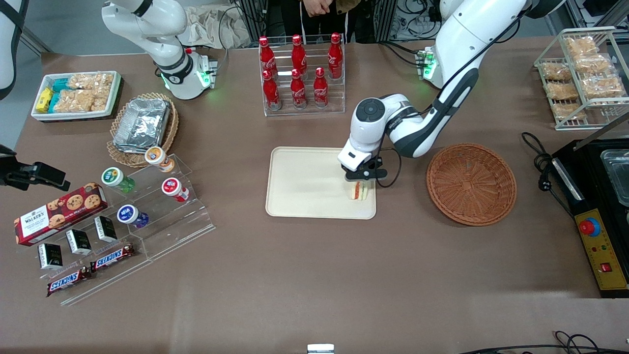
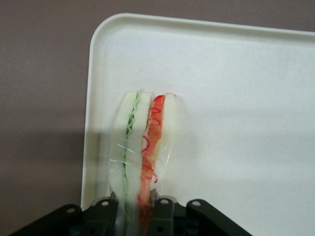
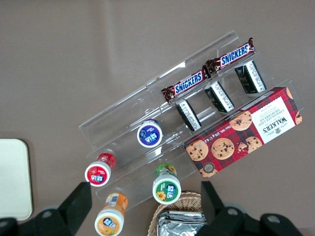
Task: Place sandwich from basket to tray
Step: 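Set the sandwich on the tray and open the left gripper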
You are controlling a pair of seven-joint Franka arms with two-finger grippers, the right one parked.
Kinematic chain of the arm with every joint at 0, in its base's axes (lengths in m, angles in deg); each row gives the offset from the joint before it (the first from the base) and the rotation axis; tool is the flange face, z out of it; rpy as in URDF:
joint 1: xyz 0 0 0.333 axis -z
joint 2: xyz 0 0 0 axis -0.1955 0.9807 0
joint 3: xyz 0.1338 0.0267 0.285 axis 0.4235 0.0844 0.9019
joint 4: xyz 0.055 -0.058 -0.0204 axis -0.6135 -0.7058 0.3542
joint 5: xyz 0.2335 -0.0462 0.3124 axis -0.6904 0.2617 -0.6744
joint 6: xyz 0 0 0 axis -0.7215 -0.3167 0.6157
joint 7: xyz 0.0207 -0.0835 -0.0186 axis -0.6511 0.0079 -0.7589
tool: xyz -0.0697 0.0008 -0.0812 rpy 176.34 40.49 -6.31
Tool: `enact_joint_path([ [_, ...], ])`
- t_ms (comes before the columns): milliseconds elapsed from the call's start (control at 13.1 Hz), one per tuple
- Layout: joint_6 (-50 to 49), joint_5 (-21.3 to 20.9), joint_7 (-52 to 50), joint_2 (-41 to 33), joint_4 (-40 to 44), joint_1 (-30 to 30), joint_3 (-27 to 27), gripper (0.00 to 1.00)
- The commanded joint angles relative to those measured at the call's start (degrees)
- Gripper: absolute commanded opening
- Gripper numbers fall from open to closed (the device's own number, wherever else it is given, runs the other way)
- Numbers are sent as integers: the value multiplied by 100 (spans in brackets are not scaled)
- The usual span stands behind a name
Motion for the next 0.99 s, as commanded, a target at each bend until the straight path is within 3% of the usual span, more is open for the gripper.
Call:
enact_joint_path([
  [0,44,-308,-225,169,48,25,43,100],
  [228,-43,-300,-190,134,153,16,43,100],
  [457,-850,-168,-164,-41,478,-19,-114,100],
  [609,-1630,488,-94,-409,846,-151,-421,100],
  [913,-3502,1790,977,-1130,2163,-229,-432,100],
])
